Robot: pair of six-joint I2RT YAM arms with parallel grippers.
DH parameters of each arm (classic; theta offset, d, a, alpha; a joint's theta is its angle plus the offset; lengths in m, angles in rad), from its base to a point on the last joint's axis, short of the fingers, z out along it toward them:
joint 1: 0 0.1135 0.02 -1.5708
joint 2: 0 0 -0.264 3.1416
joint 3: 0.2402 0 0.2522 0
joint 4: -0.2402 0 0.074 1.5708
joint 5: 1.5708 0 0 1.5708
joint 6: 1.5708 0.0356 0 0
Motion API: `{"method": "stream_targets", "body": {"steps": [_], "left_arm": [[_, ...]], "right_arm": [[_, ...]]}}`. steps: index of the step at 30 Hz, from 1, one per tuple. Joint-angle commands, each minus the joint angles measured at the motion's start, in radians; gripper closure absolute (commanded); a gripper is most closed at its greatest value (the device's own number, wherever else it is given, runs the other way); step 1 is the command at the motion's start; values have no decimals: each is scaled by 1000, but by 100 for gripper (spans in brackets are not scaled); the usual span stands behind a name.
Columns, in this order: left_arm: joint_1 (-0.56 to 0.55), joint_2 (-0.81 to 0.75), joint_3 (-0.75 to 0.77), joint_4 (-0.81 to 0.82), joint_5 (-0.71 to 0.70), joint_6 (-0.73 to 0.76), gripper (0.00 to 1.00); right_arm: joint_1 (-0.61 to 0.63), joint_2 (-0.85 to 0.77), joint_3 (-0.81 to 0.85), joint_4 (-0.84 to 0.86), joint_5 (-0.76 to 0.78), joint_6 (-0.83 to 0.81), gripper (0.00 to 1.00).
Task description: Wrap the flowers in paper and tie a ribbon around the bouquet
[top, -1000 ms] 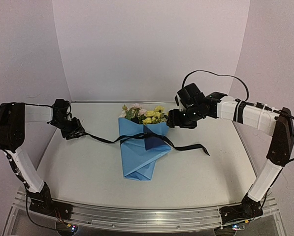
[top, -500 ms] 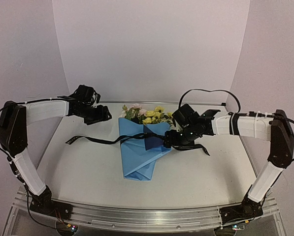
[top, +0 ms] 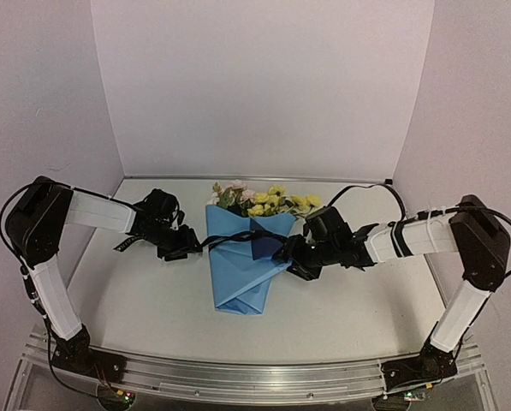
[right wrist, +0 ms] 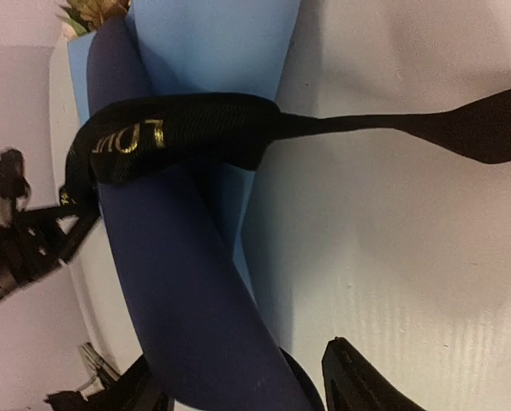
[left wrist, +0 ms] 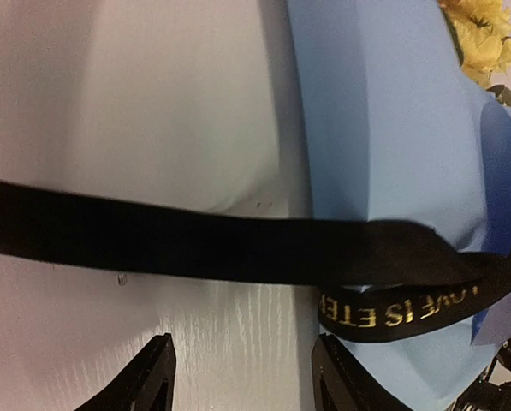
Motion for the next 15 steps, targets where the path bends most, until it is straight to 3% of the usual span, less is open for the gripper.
{"method": "stream_targets", "body": {"steps": [1,11,15], "left_arm": [[-35,-66,-27,149,68,-61,45],[-64,40,-3,195,124,-58,63],[-74,69,7,195,141,-58,71]], "right_arm": [[1,34,-5,165,-38,104,51],[1,113,62,298,-156,160,96],[1,177,90,432,-244,213,100]]}}
